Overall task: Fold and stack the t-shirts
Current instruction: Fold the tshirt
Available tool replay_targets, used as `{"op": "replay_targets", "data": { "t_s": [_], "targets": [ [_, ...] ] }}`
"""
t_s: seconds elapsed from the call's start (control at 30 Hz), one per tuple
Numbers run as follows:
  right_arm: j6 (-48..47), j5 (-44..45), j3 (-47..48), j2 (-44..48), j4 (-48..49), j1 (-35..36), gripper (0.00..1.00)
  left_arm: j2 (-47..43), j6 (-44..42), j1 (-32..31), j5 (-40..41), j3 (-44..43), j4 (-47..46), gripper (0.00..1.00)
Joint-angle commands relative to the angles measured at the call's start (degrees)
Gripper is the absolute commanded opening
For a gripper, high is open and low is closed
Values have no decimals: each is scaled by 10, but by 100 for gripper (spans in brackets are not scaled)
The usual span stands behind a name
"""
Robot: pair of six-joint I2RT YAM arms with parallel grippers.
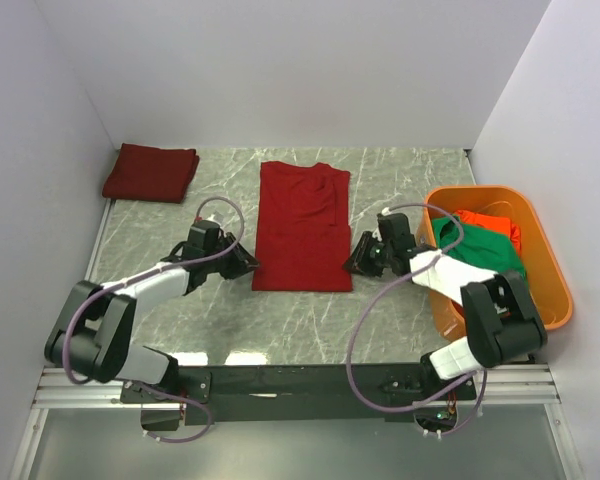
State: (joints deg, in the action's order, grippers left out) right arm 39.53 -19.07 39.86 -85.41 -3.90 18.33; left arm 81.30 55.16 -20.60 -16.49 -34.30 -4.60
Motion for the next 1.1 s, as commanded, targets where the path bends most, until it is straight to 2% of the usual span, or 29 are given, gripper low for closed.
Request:
{"op": "replay_targets", "data": {
  "t_s": [0.0, 0.1, 0.17, 0.37, 0.9, 1.07],
  "targets": [
    [-6, 16, -28, 56, -12, -3, 31, -42, -24, -1, 42, 6, 42, 30],
    [-2, 10, -57, 80, -10, -3, 38, -59, -29, -1, 51, 20, 44, 37],
    [5, 5, -74, 92, 2, -3, 39, -57, -30, -1, 47, 24, 44, 36],
    [-1, 16, -81, 74, -6, -1, 34, -47, -22, -1, 35, 41, 28, 33],
    [15, 4, -135, 67, 29, -1, 33, -32, -12, -8, 22, 80, -7, 40],
    [32, -11, -146, 65, 37, -2, 33, -14, -1, -15, 21, 85, -21, 38]
  ]
}}
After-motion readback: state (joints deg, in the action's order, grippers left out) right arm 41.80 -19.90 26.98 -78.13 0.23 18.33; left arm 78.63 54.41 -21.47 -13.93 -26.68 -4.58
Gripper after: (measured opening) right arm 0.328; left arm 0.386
